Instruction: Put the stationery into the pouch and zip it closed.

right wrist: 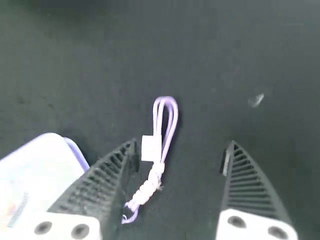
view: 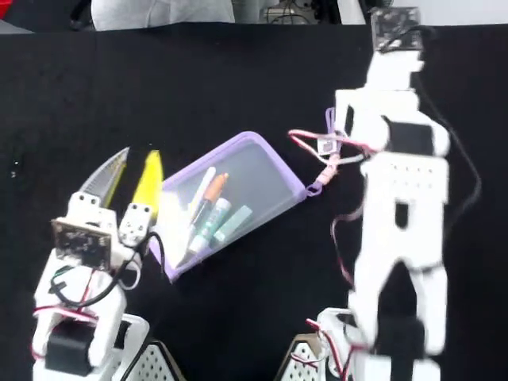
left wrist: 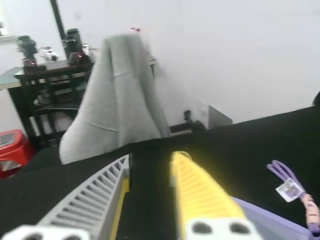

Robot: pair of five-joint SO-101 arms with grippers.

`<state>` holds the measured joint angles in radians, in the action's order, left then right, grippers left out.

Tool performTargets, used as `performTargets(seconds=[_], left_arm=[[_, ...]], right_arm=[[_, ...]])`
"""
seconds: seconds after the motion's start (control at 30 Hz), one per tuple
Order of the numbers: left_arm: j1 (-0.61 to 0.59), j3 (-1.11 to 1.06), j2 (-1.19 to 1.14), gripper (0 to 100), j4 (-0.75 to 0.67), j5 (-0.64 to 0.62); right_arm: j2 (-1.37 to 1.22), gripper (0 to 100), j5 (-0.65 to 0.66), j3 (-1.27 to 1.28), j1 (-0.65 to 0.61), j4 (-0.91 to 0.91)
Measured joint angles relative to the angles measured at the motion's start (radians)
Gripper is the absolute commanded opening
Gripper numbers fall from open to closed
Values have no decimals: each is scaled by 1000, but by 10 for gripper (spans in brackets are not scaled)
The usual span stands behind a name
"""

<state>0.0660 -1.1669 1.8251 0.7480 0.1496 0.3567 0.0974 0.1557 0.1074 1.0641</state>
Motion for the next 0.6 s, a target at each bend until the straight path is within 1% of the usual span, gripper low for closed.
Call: performTargets(seconds=[0.03, 0.1, 0.27, 0.37, 0.5, 0.6], left_arm=[[-14, 23, 0, 42, 29, 0], [-38, 64, 0, 40, 86, 0], [-75, 180, 2, 30, 227, -2], [-74, 245, 2, 30, 322, -2], [-80, 292, 3, 30, 445, -3], [-80, 293, 3, 30, 525, -3]], right_arm=[[46, 257, 0, 0, 0, 14], [133, 238, 0, 0, 0, 49], [328, 87, 0, 0, 0, 167], [425, 26, 2, 0, 0, 210], [534, 14, 2, 12, -2, 226], [621, 14, 2, 83, -2, 226]])
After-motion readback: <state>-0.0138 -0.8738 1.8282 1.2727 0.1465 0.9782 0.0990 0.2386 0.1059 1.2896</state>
